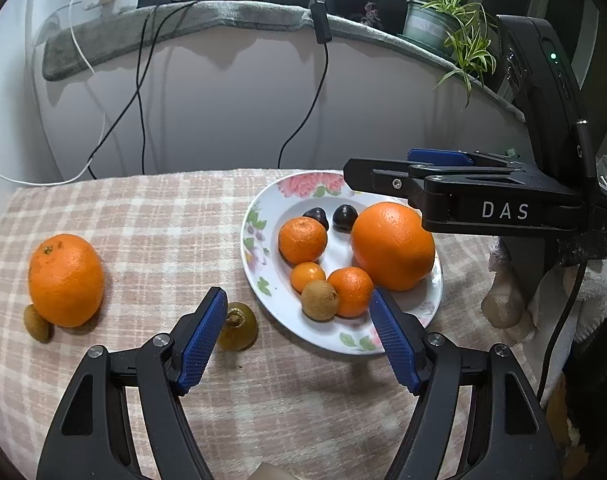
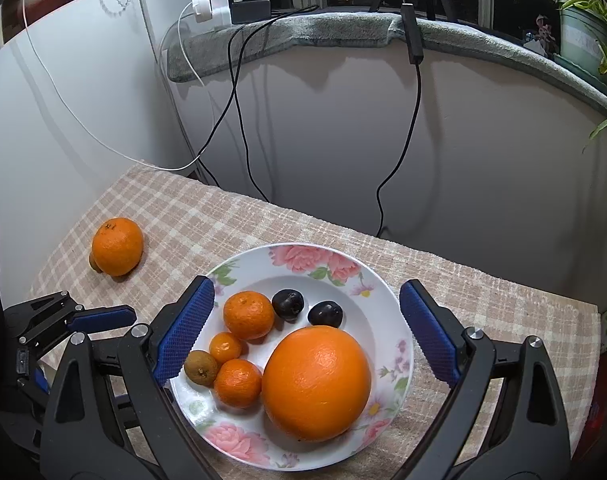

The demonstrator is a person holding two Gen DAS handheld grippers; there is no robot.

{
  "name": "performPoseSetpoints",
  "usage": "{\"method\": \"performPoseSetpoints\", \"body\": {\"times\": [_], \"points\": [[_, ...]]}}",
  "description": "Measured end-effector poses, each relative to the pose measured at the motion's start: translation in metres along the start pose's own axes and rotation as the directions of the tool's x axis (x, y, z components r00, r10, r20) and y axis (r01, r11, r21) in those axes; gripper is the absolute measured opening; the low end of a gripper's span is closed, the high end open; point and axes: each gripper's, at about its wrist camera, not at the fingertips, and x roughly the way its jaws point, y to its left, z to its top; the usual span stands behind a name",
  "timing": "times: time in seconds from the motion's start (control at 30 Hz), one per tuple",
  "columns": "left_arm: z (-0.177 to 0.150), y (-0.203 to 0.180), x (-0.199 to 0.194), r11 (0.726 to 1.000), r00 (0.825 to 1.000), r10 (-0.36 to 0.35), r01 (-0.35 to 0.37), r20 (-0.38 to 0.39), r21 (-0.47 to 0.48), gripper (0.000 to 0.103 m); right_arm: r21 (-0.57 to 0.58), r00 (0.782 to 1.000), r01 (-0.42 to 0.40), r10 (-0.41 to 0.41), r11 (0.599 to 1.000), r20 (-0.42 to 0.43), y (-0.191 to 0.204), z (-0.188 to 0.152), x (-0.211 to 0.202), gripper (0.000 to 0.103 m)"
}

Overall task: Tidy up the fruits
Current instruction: 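Close the right gripper on an olive-green fruit while the left gripper closes on another brown fruit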

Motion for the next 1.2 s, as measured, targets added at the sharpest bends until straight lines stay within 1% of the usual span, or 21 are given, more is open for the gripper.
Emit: {"method": "performPoseSetpoints", "body": {"times": [0.4,0.63,0.83,0.97,1.13,1.2], "points": [[-0.003,0.002,-0.012,1.0,1.0,0.019,-0.019,0.022,0.004,0.074,0.007,1.0,-0.008,0.008,1.0,0.016,0.007,0.0,-0.009,0.096],[-0.006,0.013,-0.022,1.0,0.999,0.028,-0.028,0.039,-0.009,0.074,0.025,0.999,-0.035,0.034,0.999,0.033,0.019,-0.006,-0.017,0.096],[-0.011,0.03,-0.032,0.998,0.997,0.05,-0.048,0.056,-0.028,0.074,0.026,0.997,-0.045,0.044,0.999,0.056,0.038,-0.016,-0.028,0.096],[-0.019,0.049,-0.039,0.996,0.995,0.078,-0.075,0.058,-0.049,0.074,0.036,0.996,-0.061,0.058,0.997,0.074,0.051,-0.028,-0.037,0.096],[-0.032,0.078,-0.046,0.989,0.992,0.12,-0.115,0.046,-0.092,0.074,0.053,0.992,-0.1,0.096,0.994,0.076,0.071,-0.046,-0.045,0.096],[-0.036,0.09,-0.049,0.986,0.991,0.128,-0.122,0.047,-0.11,0.074,0.065,0.989,-0.129,0.124,0.989,0.075,0.08,-0.057,-0.046,0.096]]}}
